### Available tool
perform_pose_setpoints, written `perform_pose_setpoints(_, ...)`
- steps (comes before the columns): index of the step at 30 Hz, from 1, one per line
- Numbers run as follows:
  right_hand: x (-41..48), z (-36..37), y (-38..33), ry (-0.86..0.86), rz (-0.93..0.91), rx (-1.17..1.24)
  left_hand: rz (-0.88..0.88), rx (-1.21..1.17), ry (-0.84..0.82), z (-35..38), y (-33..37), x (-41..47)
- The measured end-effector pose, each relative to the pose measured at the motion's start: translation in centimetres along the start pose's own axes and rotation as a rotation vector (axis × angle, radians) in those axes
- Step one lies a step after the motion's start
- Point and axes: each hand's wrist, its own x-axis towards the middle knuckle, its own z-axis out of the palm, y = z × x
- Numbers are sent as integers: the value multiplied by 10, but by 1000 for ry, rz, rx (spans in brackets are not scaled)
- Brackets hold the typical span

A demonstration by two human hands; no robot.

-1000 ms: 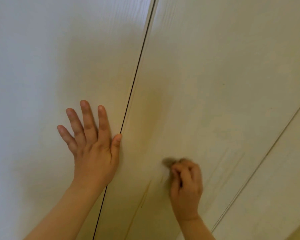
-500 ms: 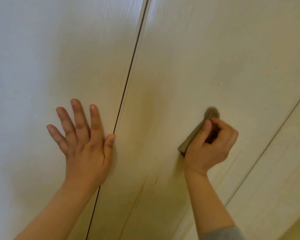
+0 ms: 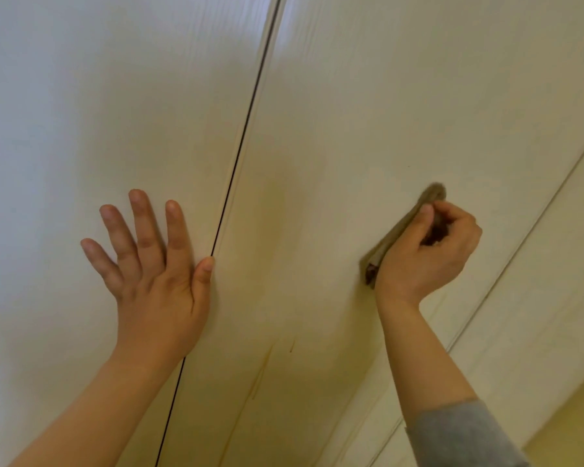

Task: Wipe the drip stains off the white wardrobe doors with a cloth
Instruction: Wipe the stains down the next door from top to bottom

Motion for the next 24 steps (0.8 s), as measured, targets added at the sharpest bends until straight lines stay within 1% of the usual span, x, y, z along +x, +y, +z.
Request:
perform_pose_setpoints(2, -11, -2, 14, 45, 12, -62, -5, 5, -2, 0, 1, 0)
perform_pose_setpoints(4, -38, -12, 35, 87, 111, -124, -7, 10, -7, 1, 0, 1)
perform_pose_setpoints(6, -74, -32, 62, 107, 276, -213, -12, 17, -17, 0, 0, 1)
perform_pose_setpoints(8, -103, -56, 80, 89, 503, -278, -13, 16, -24, 0, 0, 0)
perform_pose_setpoints(9, -111, -65, 83, 81, 617, -287, -13, 14, -27, -1, 0, -1)
perform_pose_setpoints(10, -112, -71, 83, 60, 678, -272, -12, 10, -28, -1, 0, -1)
perform_pose_setpoints(11, -105, -72, 78, 28, 649, -236, -12, 5, -26, -2, 0, -1)
perform_pose_setpoints(13, -76, -67, 59, -22, 414, -108, -6, -4, -21, -2, 0, 0)
perform_pose_setpoints(15, -33, -48, 35, -13, 205, 24, -2, -5, -14, -3, 0, 0)
perform_pose_setpoints(17, 5, -25, 20, 11, 88, 47, -6, -6, -15, -2, 0, 0)
perform_pose_setpoints(19, 21, -11, 20, 41, 51, -5, -9, -7, -12, -2, 1, 0)
perform_pose_setpoints(21, 14, -9, 34, 105, 61, -79, -11, -7, -12, -2, 1, 0)
perform_pose_setpoints(22, 3, -12, 46, 142, 94, -109, -12, -7, -7, -1, 2, 1)
perform_pose_setpoints(24, -27, -27, 71, 190, 242, -190, -4, 1, -4, -2, 2, 1)
